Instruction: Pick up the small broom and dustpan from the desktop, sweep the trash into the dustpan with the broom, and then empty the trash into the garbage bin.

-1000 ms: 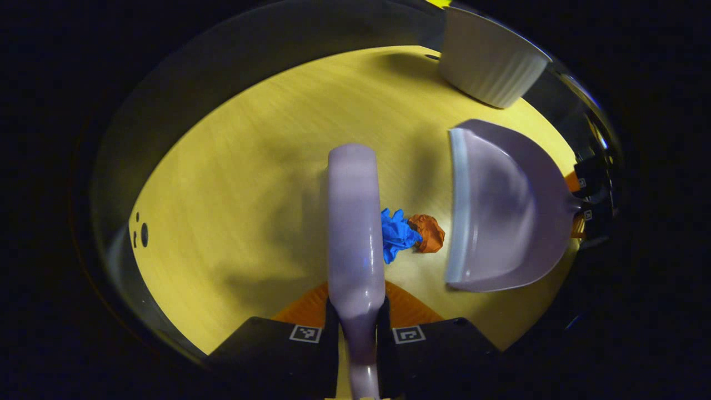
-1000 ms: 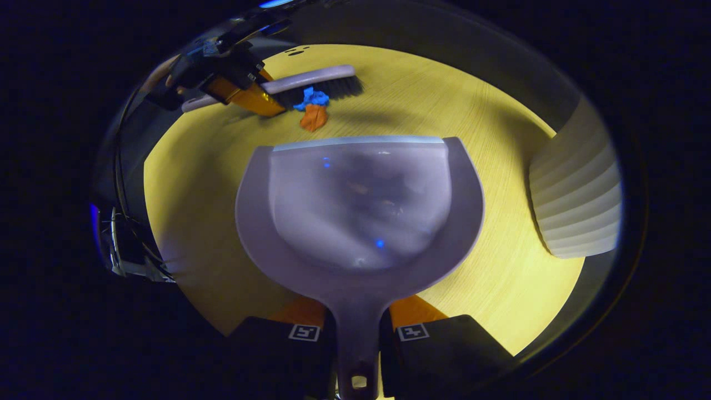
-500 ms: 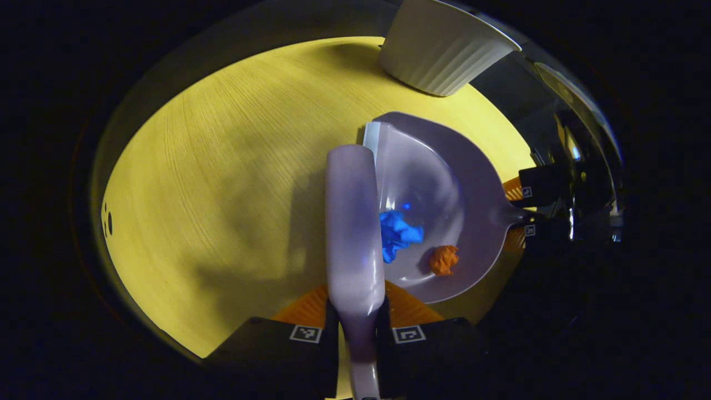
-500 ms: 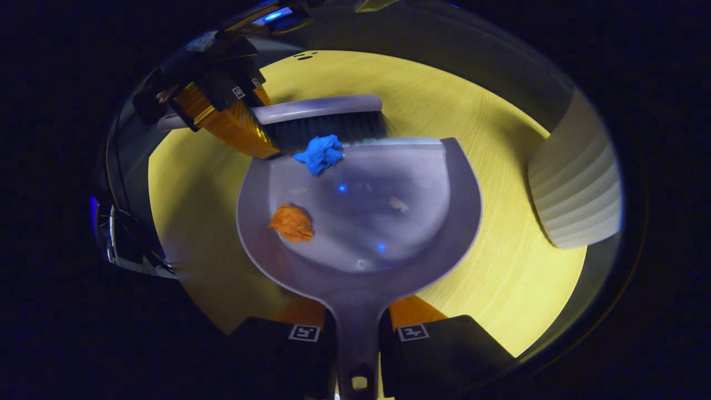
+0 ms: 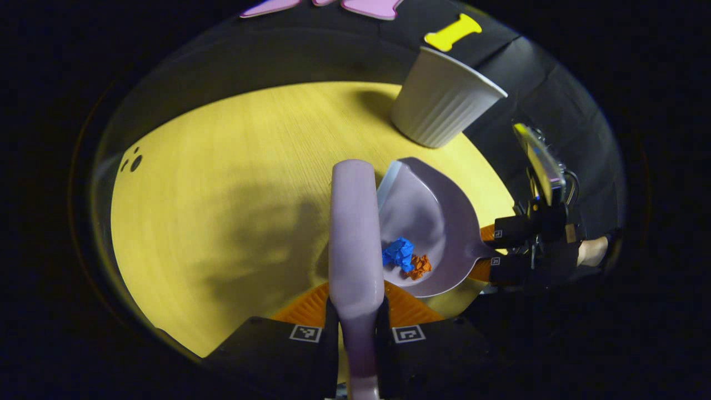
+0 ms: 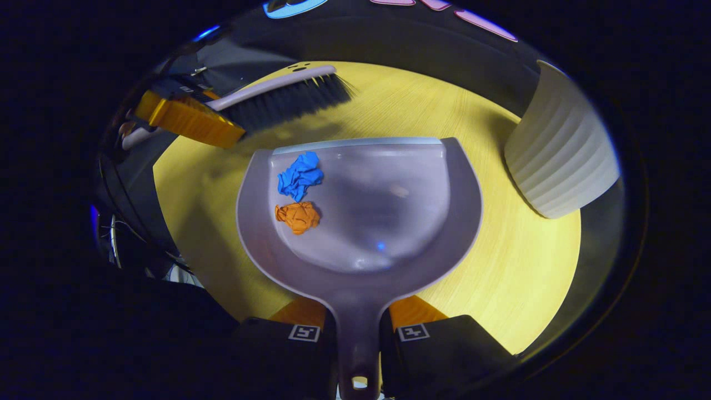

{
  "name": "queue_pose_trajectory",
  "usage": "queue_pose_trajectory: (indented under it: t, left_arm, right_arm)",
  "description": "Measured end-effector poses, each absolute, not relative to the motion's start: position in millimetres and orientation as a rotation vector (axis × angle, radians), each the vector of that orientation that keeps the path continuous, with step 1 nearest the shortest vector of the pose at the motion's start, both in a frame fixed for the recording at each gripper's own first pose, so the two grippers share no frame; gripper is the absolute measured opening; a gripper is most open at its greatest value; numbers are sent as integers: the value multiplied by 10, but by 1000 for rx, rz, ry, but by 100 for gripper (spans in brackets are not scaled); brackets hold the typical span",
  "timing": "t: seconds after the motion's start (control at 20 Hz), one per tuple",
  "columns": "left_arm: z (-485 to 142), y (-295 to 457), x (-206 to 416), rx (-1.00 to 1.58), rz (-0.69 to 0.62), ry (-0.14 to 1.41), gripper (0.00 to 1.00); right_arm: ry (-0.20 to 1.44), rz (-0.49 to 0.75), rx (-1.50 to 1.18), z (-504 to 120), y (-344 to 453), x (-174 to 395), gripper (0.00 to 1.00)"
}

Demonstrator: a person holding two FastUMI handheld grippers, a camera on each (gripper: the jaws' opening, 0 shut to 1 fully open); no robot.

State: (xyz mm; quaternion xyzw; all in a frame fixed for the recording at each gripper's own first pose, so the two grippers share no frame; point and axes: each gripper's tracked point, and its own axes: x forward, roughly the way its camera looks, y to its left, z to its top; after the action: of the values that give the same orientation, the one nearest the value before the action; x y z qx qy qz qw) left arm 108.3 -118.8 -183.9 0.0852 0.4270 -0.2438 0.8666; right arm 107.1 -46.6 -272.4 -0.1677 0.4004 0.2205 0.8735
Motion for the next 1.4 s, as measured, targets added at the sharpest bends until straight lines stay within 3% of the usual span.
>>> queue_pose_trajectory:
  t: [0.2,0.25,0.3,0.4,0.45,0.7,1.4]
  left_arm:
    - [-1741,-775,895,35,-429,769,32]
    - [-1816,-640,834,6,-407,742,32]
    - [-1900,-499,772,-18,-386,718,31]
    - [-2084,-193,650,-35,-345,682,31]
    - [-2199,-53,593,-35,-329,670,31]
    - [-2797,631,310,-59,-281,654,31]
    - [-2533,980,204,-160,-131,675,30]
  right_arm:
    - [817,461,-367,-2622,-515,1062,36]
    - [807,466,-377,-2599,-512,1081,31]
    - [795,470,-390,-2571,-527,1106,36]
    - [786,468,-407,-2534,-550,1129,31]
    - [785,468,-399,-2495,-548,1113,36]
    - [776,467,-335,-2296,-528,1079,36]
    - [704,320,-395,-1877,-896,1468,36]
